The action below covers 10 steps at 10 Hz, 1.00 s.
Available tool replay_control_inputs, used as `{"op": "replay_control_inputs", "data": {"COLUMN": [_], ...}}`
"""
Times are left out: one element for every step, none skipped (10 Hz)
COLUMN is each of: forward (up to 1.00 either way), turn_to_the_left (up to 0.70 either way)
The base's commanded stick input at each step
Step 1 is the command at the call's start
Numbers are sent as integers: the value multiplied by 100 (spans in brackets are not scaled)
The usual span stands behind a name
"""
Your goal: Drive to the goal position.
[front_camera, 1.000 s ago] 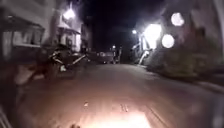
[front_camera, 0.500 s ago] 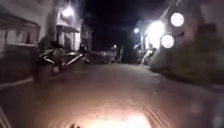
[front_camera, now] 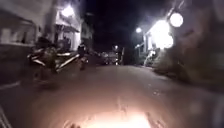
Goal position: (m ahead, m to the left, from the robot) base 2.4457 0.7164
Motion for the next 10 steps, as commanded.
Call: {"op": "replay_control_inputs", "data": {"forward": [100, 100, 100, 100, 100, 100, 100, 100, 100, 100], "turn_to_the_left": [0, 0, 0, 0, 0, 0, 0, 0, 0, 0]}}
